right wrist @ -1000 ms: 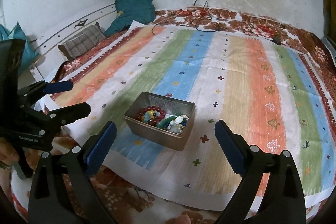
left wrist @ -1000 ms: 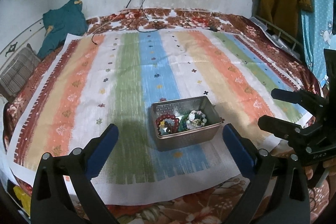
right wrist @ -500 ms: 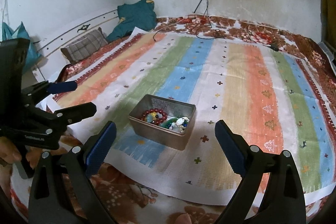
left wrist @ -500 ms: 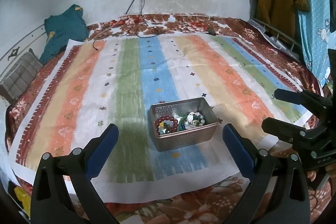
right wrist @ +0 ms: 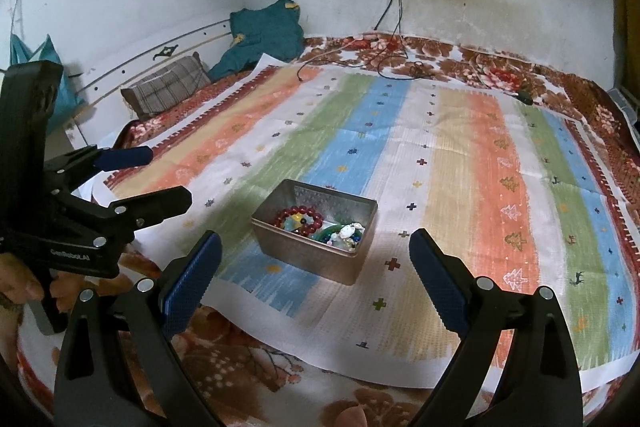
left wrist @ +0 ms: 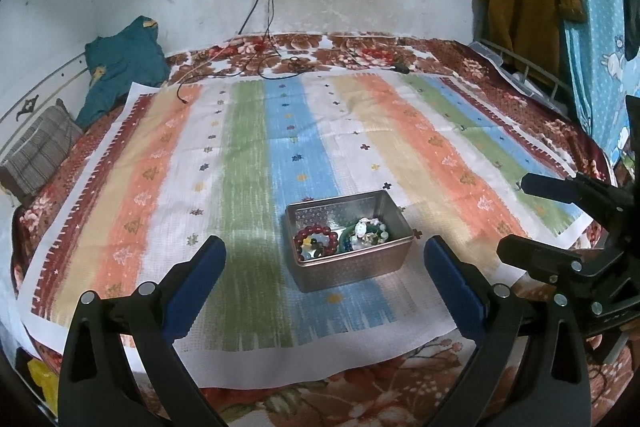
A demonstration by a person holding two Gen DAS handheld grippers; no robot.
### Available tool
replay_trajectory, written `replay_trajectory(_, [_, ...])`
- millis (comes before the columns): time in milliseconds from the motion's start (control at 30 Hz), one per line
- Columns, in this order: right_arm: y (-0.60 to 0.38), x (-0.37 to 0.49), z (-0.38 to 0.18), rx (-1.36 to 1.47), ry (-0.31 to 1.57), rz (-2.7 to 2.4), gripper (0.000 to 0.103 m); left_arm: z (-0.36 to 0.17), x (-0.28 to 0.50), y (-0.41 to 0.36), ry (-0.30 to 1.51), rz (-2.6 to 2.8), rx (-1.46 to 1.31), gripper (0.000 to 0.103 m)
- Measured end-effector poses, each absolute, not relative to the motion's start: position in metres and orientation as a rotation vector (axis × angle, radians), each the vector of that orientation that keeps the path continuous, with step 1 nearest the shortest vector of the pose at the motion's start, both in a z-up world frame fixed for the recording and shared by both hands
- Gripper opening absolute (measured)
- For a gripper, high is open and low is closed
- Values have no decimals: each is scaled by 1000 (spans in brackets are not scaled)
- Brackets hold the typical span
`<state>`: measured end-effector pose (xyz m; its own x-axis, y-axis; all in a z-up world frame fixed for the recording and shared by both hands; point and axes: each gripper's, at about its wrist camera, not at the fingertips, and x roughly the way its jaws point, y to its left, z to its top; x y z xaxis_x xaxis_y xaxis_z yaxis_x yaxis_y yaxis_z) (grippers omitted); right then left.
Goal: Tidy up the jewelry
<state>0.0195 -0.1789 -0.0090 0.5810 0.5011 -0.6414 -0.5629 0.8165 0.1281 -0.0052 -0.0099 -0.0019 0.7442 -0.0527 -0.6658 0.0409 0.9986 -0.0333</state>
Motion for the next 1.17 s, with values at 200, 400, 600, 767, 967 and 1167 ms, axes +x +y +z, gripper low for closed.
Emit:
replay_trajectory(200, [-180, 19, -9, -92, 718, 628, 95, 0, -5, -7, 725, -42, -37, 97])
replay_trajectory(400, [-179, 20, -9, -97, 720, 622, 95, 0, -5, -10, 726, -63, -23, 97])
replay_trajectory(600, [-178, 20, -9, -96, 720, 624, 95, 0, -6, -10, 725, -69, -19, 97])
replay_trajectory(767, [-178, 20, -9, -94, 721, 624, 95, 0, -6, -11, 726, -71, -17, 97])
replay_trajectory(967, [-177, 20, -8, -91, 721, 629, 95, 0, -6, -11, 726, -69, -16, 97])
replay_trajectory(1167, [-176, 19, -8, -89, 720, 628, 96, -1, -6, -11, 727, -65, -15, 97])
